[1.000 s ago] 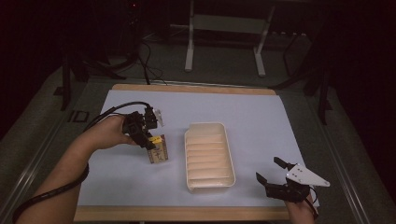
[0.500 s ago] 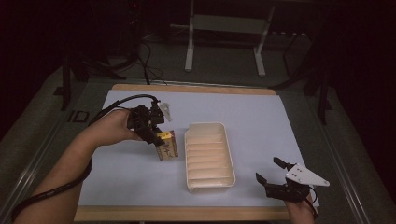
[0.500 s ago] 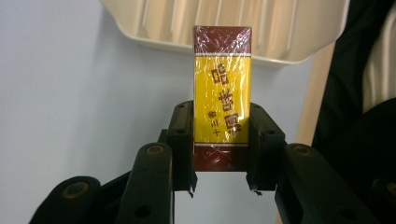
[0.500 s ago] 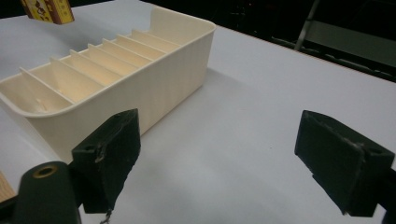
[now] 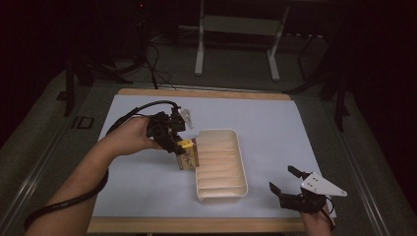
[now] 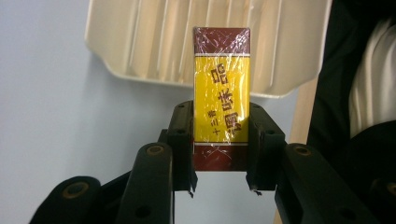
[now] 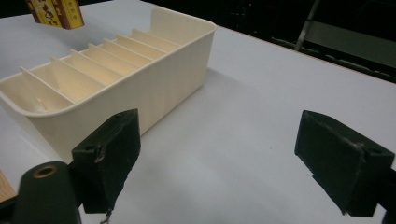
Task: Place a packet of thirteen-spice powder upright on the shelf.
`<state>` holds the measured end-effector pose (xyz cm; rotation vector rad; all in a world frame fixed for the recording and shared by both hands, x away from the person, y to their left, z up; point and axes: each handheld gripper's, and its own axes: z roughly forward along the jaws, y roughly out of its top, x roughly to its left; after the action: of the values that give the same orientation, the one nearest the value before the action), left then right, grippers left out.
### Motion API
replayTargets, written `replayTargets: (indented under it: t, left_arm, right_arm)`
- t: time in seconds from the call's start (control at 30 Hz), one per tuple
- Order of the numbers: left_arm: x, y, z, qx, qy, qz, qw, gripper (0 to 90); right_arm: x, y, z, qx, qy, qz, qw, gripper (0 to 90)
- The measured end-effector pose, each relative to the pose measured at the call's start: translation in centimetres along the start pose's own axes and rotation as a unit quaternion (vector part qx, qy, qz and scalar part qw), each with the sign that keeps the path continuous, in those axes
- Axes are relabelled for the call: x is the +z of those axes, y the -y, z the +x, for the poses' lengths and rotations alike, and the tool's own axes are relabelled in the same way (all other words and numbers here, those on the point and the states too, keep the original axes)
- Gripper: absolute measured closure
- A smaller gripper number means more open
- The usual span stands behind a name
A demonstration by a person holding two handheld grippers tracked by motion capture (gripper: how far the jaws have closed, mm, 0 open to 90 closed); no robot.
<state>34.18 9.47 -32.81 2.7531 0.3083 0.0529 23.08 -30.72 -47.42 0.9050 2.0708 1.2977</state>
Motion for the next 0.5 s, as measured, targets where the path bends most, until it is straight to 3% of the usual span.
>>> replayTargets:
  t: [0.2, 0.5]
  left_arm:
    - [0.0, -1.0, -0.5, 0.006, 0.003, -0.033, 0.9994, 67.8]
    - [0.8, -1.9, -0.5, 0.016, 0.011, -0.056, 0.9983, 67.8]
  right_arm:
    - [0.0, 0.0, 0.0, 0.0, -0.001, 0.001, 1.0, 14.4]
    - [0.0, 0.0, -0.1, -0.001, -0.003, 0.001, 1.0, 14.4]
